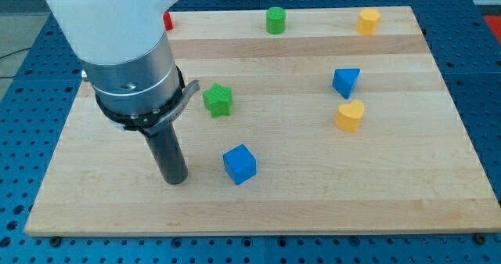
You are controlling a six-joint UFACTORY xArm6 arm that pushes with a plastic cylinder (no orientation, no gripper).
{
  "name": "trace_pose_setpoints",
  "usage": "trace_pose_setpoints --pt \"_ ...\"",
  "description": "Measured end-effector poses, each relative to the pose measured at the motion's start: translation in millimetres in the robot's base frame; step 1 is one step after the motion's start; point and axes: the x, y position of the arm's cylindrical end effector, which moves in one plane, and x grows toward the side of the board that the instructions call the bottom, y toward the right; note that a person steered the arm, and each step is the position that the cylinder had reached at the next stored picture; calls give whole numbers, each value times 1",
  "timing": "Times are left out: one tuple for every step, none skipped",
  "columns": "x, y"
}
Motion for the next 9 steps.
trace_pose_setpoints --pt "0 0" --pt "0 -1" --pt "0 -3" --pt "0 -9" --pt "-23 -18" --pt "-71 8" --pt "-94 87" --pt "-125 104" --pt "-134 49"
